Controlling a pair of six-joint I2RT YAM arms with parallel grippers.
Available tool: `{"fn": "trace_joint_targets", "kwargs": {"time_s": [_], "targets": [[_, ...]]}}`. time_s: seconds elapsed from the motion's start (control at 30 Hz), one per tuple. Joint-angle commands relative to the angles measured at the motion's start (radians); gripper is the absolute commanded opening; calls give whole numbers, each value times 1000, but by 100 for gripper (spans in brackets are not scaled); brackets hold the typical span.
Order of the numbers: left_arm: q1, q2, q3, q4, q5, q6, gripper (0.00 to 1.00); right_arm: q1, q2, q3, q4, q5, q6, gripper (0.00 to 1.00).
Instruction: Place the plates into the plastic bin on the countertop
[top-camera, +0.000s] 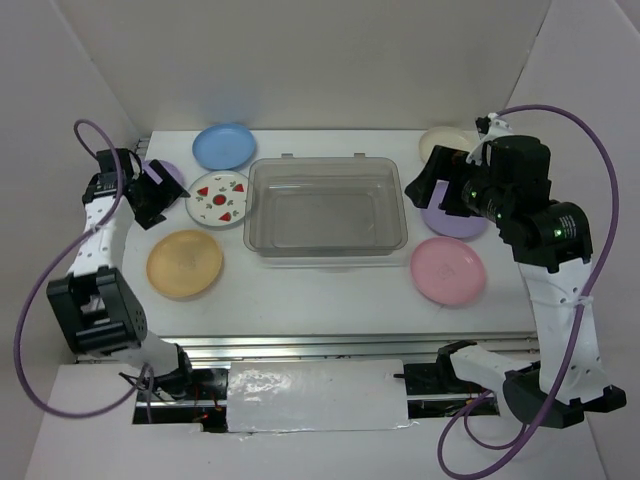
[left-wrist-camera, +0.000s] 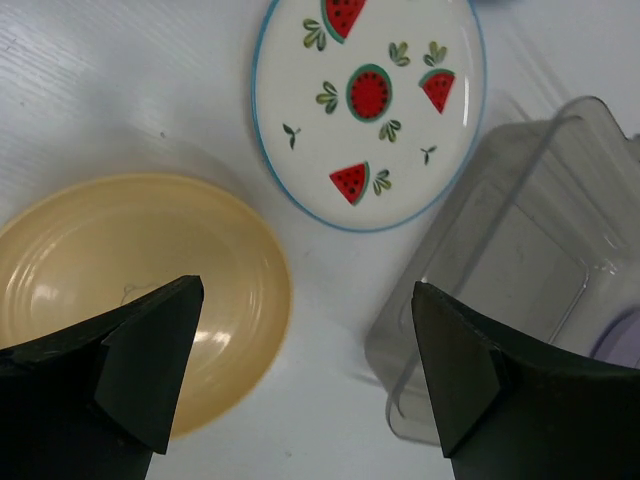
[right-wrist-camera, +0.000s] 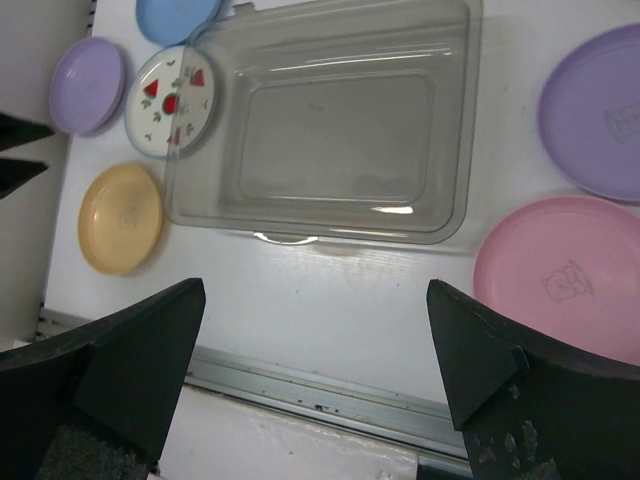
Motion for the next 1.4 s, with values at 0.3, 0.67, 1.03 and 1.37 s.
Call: {"fn": "trace_joint_targets", "kwargs": {"time_s": [0.3, 0.67, 1.03, 1.37], "targets": [[61, 454, 165, 242, 156, 2, 95, 57, -40, -17, 58, -77, -71, 100], [20, 614, 211, 213, 61, 25, 70, 97, -40, 11, 52, -50, -83, 100], [0, 623, 144, 265, 18, 39, 36, 100, -32, 29, 46, -37, -78, 100], [-25, 485, 173, 217, -102, 44, 0, 100, -21, 34, 46, -28, -74, 100]]}}
